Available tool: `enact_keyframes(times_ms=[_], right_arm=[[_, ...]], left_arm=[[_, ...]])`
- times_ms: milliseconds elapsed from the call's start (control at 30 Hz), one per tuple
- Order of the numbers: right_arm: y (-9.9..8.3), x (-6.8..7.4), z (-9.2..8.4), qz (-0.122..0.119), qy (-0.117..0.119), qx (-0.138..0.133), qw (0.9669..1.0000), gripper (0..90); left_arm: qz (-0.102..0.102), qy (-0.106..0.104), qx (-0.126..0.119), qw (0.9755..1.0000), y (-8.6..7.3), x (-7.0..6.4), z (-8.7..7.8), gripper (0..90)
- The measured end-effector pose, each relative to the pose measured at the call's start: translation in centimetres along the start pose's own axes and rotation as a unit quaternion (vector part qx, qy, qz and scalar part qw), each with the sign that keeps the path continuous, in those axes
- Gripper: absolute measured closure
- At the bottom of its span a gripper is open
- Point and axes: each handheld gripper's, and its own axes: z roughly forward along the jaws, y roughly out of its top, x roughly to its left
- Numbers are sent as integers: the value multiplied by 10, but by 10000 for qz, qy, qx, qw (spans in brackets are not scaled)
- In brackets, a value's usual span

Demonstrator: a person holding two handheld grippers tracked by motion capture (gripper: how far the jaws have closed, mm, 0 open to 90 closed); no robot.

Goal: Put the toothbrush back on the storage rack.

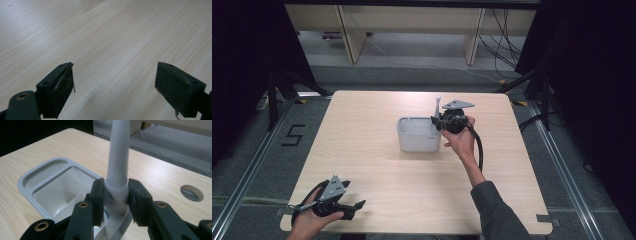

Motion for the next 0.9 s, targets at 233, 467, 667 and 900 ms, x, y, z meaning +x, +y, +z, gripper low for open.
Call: enact_keyframes(times_ms=[233,467,667,900], right_arm=[[4,4,-6,73,-22,-131,9999,467],[2,1,-17,88,1,-272,9996,363],[0,1,-28,125,19,-268,9996,345],[-4,0,-35,198,80,-367,9991,343]], left_arm=[[-12,-8,18,10000,0,0,-1,150],[1,12,27,10000,0,0,0,150],[54,6,62,10000,0,1,0,150],[44,33,62,10000,0,1,0,150]])
